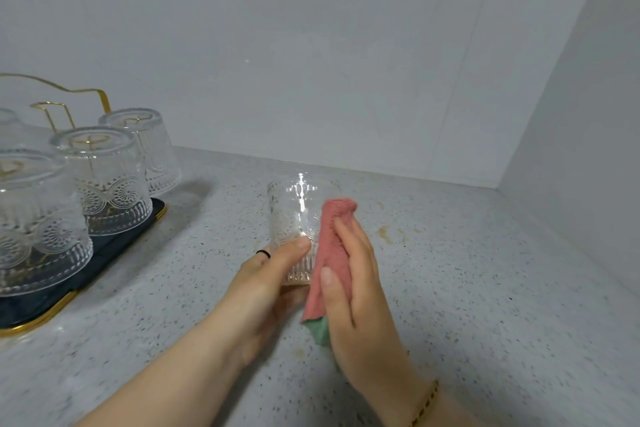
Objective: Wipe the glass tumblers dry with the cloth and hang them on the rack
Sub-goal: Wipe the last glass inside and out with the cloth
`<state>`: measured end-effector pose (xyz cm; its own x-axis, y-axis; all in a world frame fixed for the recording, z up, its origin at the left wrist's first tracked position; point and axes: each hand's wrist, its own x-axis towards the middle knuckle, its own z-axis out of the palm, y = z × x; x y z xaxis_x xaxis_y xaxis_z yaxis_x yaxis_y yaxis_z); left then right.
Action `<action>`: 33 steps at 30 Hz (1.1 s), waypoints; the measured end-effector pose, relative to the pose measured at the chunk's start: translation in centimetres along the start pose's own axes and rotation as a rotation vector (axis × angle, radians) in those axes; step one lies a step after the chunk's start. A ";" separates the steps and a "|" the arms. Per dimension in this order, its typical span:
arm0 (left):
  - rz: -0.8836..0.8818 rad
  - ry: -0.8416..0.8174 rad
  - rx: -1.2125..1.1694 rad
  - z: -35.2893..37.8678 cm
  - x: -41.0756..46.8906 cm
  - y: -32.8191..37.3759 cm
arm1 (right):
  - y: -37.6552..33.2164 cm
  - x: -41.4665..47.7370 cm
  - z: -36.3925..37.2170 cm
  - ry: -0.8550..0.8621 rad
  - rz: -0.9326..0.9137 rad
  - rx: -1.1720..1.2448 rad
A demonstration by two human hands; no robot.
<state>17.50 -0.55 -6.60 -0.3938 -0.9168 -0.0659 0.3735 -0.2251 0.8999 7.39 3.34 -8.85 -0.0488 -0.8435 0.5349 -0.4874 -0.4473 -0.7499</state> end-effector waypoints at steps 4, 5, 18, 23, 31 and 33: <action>-0.005 0.025 0.184 0.4 -0.6 -0.4 | -0.1 0.6 -1.1 0.074 -0.064 -0.068; -0.002 0.025 0.207 0.5 -0.7 -0.5 | -0.3 0.8 -1.6 0.081 -0.034 -0.031; -0.043 -0.086 -0.089 0.0 -0.3 0.0 | -1.0 0.2 -0.4 0.004 0.029 0.090; -0.016 -0.164 -0.029 0.1 -0.4 -0.6 | -1.0 1.3 -2.2 0.073 0.174 0.326; 0.009 -0.158 -0.087 0.0 -0.3 -0.1 | -0.6 0.6 -1.2 -0.014 0.264 0.477; -0.007 -0.142 0.032 0.0 -0.3 -0.3 | -0.7 0.4 -1.5 0.008 0.245 0.403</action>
<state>17.50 -0.25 -6.91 -0.5120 -0.8589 -0.0125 0.3444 -0.2185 0.9130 6.36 3.77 -7.53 -0.1279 -0.9369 0.3254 -0.0837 -0.3167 -0.9448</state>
